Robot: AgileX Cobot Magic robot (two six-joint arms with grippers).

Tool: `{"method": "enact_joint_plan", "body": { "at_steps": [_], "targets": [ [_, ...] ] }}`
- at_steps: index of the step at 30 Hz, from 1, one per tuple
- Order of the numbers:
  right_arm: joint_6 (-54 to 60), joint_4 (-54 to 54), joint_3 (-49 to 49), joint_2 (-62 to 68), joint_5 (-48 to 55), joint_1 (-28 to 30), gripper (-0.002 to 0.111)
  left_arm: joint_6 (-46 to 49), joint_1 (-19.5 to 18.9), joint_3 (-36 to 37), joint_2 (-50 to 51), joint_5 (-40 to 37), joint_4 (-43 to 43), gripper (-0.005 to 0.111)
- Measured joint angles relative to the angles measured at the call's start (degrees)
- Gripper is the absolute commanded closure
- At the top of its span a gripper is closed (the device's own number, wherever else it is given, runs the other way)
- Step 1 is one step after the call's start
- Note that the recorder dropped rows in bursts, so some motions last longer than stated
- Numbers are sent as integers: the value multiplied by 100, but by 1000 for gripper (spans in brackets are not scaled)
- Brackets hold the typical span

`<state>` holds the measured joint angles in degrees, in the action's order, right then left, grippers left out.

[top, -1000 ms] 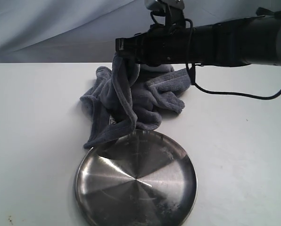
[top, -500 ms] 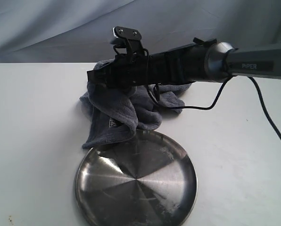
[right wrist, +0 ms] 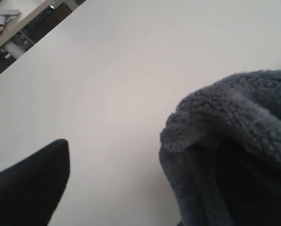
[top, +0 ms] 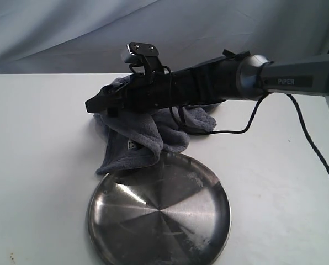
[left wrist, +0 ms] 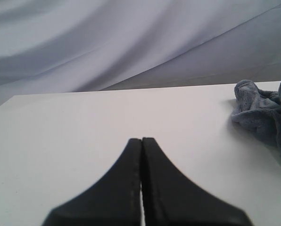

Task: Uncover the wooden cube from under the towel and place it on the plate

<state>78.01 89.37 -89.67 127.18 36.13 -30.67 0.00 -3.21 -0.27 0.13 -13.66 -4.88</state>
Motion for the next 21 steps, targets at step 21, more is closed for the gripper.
{"method": "enact_joint_plan", "body": {
  "at_steps": [21],
  "targets": [
    [-1560, -2113, 0, -748, 854, 11, 14, 0, 0, 0, 0, 0, 0, 107]
  ]
}}
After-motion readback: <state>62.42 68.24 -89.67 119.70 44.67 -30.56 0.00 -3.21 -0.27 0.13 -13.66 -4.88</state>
